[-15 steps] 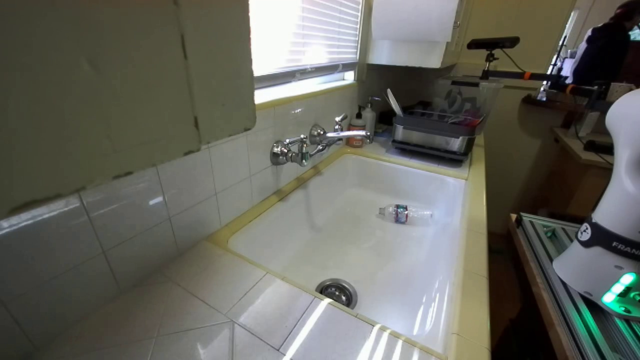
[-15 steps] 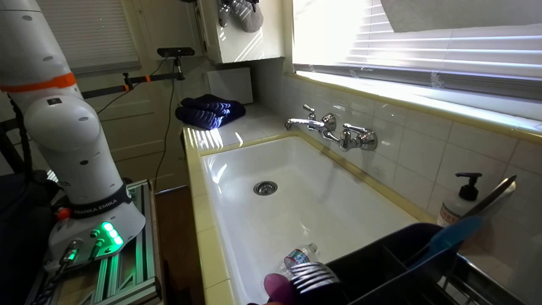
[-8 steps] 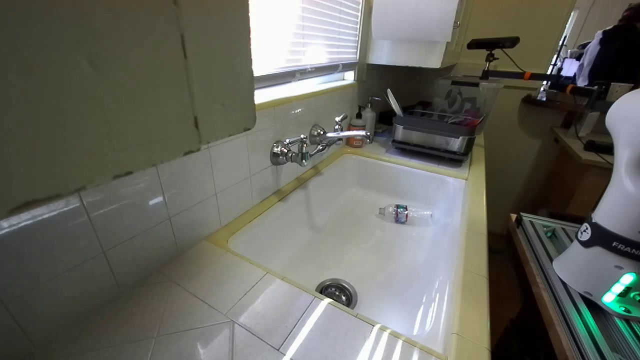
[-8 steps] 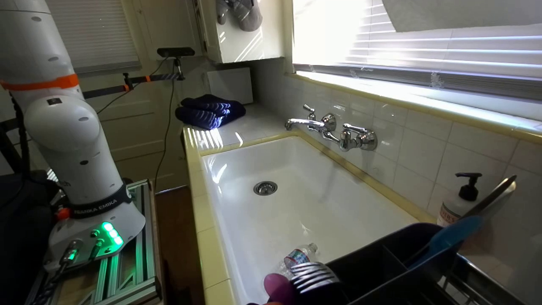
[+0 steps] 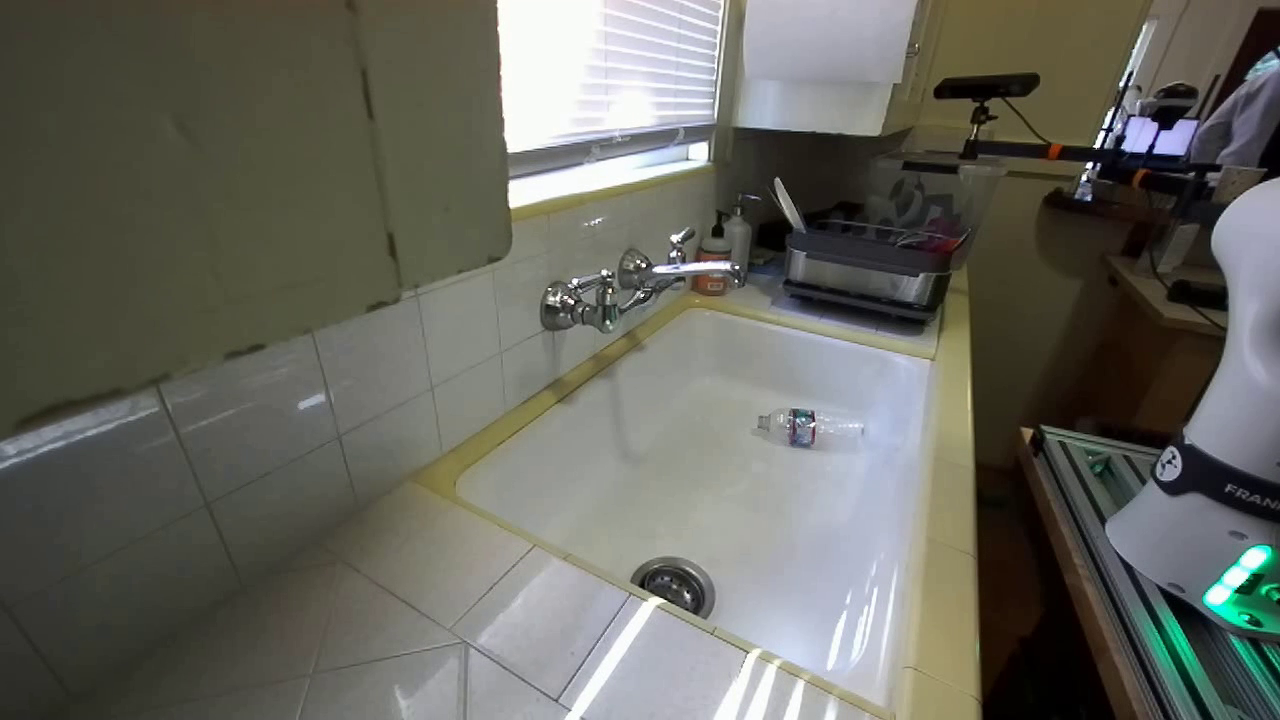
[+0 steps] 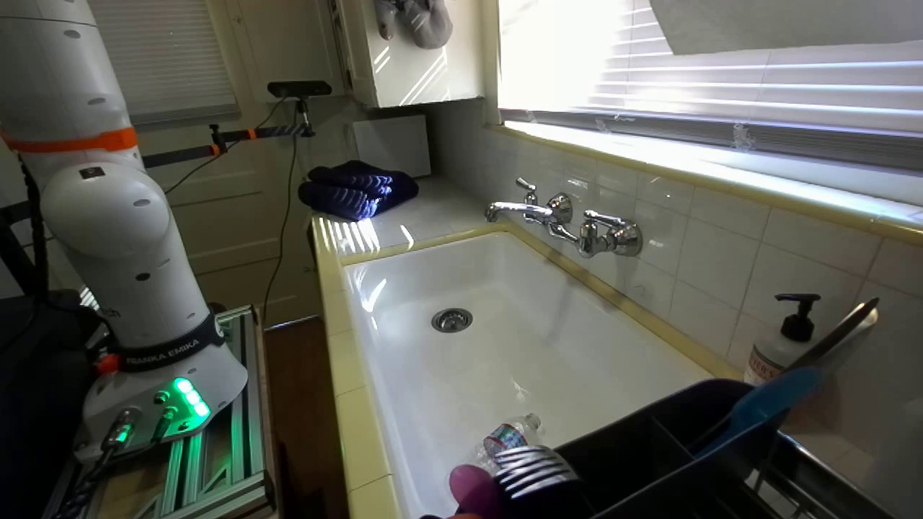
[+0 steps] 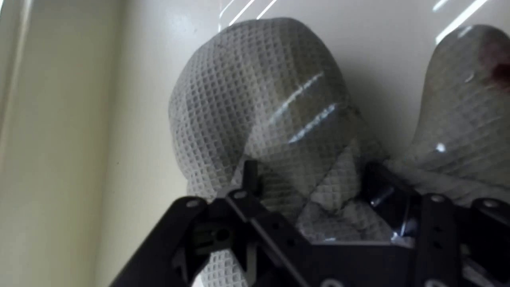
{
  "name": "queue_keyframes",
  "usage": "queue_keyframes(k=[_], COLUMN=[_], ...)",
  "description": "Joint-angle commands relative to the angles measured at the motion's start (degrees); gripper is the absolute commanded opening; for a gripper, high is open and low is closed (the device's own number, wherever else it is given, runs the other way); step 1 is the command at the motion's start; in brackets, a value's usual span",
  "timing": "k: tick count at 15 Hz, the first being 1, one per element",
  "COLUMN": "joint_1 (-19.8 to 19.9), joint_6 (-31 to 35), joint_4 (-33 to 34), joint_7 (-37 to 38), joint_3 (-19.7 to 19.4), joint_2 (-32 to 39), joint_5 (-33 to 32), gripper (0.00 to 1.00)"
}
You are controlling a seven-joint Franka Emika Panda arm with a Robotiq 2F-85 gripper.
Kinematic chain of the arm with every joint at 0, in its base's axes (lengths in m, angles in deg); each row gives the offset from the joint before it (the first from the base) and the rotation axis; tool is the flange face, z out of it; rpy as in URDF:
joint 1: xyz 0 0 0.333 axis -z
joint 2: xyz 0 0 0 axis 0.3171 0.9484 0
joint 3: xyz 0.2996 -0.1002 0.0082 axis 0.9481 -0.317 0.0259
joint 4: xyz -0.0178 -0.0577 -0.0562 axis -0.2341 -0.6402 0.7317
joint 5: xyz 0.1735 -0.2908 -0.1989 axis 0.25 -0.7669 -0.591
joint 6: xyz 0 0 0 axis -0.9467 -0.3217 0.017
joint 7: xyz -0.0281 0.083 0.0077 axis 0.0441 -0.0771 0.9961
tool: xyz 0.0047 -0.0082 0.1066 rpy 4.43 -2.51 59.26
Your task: Put the grey oven mitts on the counter.
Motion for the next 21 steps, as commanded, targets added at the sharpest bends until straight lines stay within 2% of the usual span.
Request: queue_keyframes(k=[1,6,9,10,21], joint_1=[-0.1,-0.1,-0.1,-0.1,0.0], joint_6=[-0.8,-0.8,-0.8,-0.8,0.7], joint_4=[1.7,0.9,0.1,-0.1,-3.3], joint_7=[-3.3,-4.9,-5.0,-5.0,-6.8], joint_3=[0.3,0.3,0.2,0.2,-0.2], joint_2=[1.4,1.0,0.1,-0.3,-4.5], joint_5=[3.5,4.5,4.6,4.6,6.1], gripper=[0.37,0.01,0.04,0.01,0.03])
